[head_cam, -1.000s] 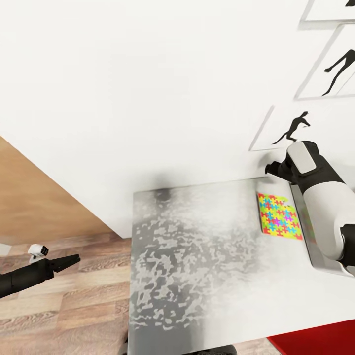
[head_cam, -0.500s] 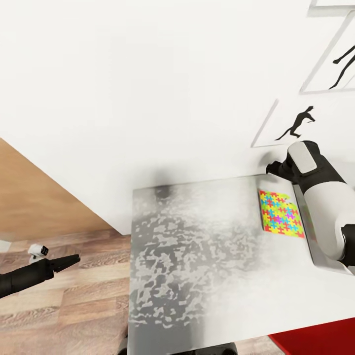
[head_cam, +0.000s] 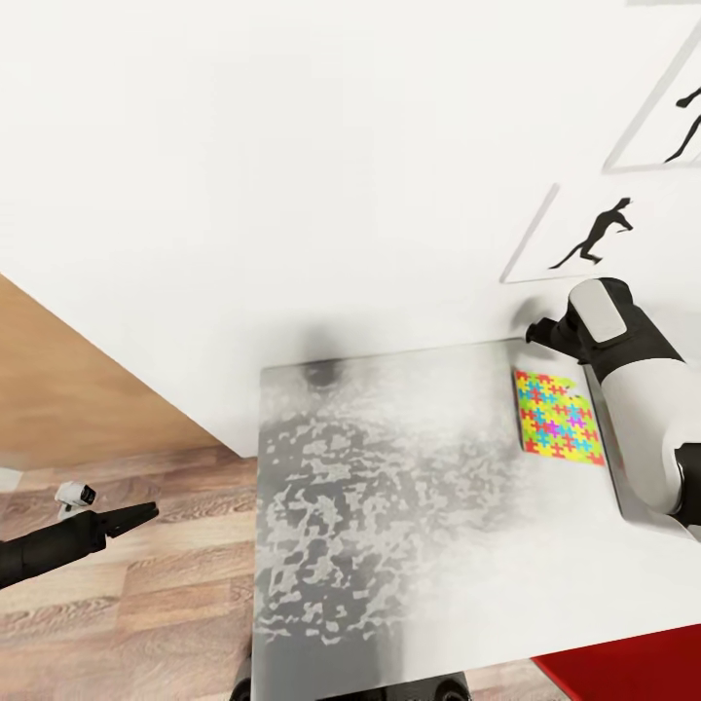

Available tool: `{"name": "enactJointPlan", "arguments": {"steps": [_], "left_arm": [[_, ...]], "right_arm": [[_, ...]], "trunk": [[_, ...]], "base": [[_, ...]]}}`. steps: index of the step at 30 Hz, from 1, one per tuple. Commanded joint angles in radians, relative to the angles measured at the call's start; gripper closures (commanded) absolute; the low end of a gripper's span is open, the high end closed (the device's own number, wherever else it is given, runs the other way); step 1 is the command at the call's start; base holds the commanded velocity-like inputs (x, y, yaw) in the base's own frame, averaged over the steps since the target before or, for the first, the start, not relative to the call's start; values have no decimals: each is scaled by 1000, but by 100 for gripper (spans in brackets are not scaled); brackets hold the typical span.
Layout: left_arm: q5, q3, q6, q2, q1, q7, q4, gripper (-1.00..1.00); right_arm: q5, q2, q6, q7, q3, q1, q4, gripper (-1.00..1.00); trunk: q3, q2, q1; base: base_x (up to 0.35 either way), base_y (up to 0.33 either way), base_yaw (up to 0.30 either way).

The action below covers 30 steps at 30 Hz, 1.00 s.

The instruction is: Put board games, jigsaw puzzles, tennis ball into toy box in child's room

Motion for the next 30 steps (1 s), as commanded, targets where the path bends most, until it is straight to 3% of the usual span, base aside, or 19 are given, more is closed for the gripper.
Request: {"name": "enactJointPlan", "arguments": {"steps": [1,30], "left_arm": [[3,0,10,0,0,-1,0,-100],[3,-1,10,0,0,-1,0,-100]], "right_arm": [[-10,-1,3,-9,5,-1,-1,-100],[-10,-25,-14,-10,5,-1,-3,-100]], "trunk": [[-3,-2,0],[-42,-2,0]], "base": [[0,0,0],[0,0,0]]}}
